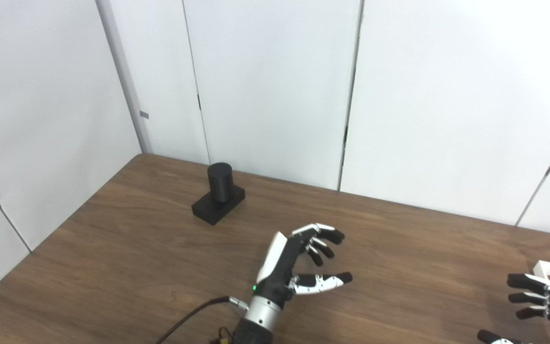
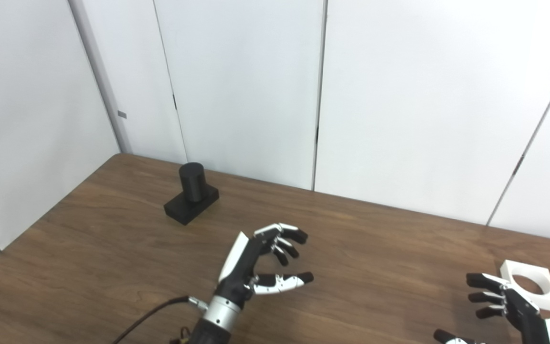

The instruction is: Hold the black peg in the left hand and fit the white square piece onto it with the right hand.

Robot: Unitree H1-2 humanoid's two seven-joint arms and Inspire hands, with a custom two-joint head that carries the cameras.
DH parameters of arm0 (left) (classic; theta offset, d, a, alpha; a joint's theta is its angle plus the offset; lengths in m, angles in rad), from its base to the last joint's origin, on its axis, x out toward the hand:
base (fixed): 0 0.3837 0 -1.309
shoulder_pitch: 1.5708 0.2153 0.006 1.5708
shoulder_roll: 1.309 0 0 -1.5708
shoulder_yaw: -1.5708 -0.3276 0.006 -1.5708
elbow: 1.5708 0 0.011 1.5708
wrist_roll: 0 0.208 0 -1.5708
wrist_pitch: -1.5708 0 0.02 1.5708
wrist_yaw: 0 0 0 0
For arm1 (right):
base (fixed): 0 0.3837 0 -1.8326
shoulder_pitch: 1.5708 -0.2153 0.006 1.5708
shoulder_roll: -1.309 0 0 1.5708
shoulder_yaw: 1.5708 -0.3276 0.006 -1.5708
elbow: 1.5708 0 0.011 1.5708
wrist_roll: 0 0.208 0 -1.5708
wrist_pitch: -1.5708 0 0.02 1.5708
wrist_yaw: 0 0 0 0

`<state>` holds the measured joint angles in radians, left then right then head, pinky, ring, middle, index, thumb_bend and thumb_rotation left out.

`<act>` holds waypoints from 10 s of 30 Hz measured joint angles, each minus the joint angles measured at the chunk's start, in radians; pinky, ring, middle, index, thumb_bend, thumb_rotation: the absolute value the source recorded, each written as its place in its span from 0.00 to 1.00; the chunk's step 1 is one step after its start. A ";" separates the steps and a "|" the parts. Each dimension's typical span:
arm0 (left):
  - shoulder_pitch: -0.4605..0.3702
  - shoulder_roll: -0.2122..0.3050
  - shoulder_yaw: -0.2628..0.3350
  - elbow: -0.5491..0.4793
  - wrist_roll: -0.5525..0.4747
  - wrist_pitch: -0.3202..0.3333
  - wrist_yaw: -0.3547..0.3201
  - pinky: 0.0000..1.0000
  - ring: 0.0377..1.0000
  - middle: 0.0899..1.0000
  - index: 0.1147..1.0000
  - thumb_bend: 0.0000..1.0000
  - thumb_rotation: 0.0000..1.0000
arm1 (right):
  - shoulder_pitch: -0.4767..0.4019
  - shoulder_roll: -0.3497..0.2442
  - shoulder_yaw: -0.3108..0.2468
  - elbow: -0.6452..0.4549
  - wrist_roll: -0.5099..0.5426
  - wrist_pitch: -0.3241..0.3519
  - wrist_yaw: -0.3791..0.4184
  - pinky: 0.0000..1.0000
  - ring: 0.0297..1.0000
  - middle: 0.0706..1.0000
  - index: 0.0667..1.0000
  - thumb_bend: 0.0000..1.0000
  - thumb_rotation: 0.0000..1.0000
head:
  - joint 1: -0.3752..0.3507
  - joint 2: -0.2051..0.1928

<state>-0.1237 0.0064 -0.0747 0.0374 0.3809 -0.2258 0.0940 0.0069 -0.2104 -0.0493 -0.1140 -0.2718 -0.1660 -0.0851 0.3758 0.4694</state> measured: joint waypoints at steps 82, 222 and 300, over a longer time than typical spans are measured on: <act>-0.355 0.474 0.035 0.278 0.340 0.591 0.024 0.91 1.00 0.99 0.83 1.00 0.50 | 0.003 -0.013 -0.022 0.030 0.024 -0.043 0.014 0.45 0.58 0.64 0.63 0.60 0.00 | 0.034 0.003; -0.361 0.467 -0.571 0.048 0.405 0.128 -0.332 0.84 0.91 0.89 0.42 0.52 0.08 | 0.011 0.029 -0.020 -0.108 -0.043 0.072 0.011 0.48 0.58 0.67 0.64 0.63 0.00 | -0.405 0.196; -0.279 0.505 -0.495 0.018 0.394 -0.058 -0.315 0.78 0.83 0.84 0.42 0.52 0.07 | -0.636 -0.448 0.406 0.515 -0.599 0.416 0.488 0.70 0.84 0.84 0.66 0.84 0.15 | -0.825 0.052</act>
<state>-0.4028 0.5114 -0.5699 0.0557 0.7754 -0.2833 -0.2215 -0.6295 -0.6584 0.3565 0.4012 -0.8704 0.2504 0.4026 -0.4495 0.5216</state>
